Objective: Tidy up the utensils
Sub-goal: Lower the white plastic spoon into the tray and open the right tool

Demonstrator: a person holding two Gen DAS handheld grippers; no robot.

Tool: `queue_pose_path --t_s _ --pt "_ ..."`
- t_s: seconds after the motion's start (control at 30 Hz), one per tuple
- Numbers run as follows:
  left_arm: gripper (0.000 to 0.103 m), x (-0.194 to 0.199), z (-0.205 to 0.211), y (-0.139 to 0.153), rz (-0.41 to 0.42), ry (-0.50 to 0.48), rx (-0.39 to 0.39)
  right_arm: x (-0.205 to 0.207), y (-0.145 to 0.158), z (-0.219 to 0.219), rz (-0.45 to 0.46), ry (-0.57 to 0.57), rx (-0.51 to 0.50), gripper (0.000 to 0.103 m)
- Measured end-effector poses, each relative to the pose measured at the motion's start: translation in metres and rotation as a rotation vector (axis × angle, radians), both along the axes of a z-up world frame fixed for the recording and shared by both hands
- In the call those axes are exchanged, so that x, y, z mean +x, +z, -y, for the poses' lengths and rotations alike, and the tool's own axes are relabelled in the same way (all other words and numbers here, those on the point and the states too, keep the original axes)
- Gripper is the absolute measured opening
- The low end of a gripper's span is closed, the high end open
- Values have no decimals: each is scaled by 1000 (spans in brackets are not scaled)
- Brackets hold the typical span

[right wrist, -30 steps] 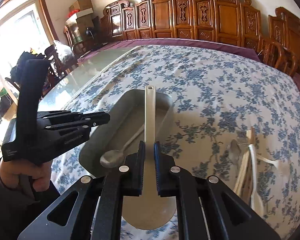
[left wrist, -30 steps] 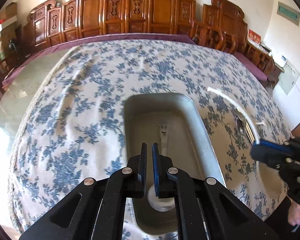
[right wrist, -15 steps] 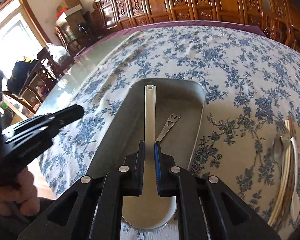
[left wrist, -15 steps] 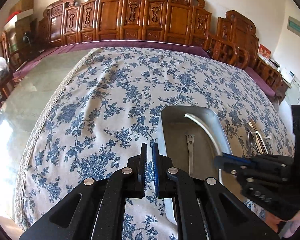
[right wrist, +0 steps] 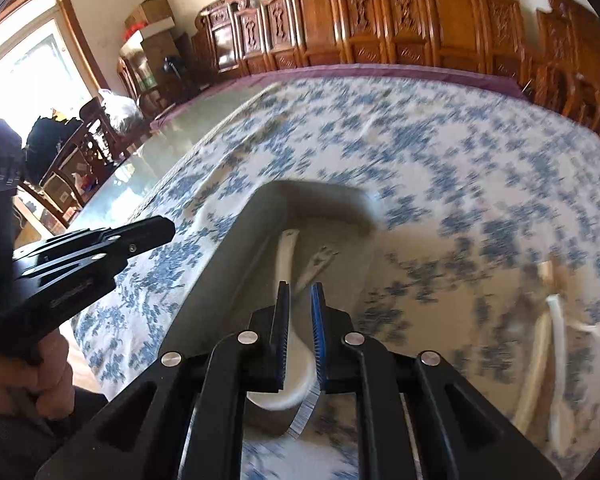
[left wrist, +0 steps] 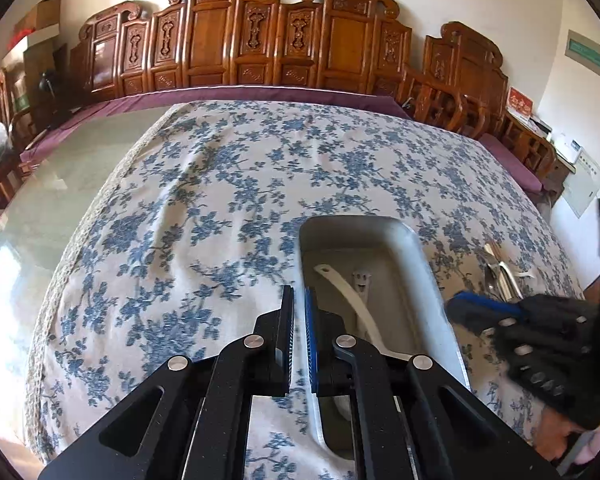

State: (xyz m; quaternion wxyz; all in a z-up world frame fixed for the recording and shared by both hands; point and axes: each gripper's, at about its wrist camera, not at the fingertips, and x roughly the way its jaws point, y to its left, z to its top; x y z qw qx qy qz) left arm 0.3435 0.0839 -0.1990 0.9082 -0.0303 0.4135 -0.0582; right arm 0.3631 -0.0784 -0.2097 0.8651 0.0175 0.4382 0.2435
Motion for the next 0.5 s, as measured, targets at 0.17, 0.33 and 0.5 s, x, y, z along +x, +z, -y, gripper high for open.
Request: queue_pose_path --t_s 0.17,0.33,0.5 --pt "9 -2 21 1 3 -33 -14 -18 19 58 70 -52 -62 14" --pt "28 -3 45 6 9 -62 -34 -26 14 115 87 -117 -142 14" --pt "43 -9 78 11 25 -99 -31 -23 -8 161 71 -178 -194 14"
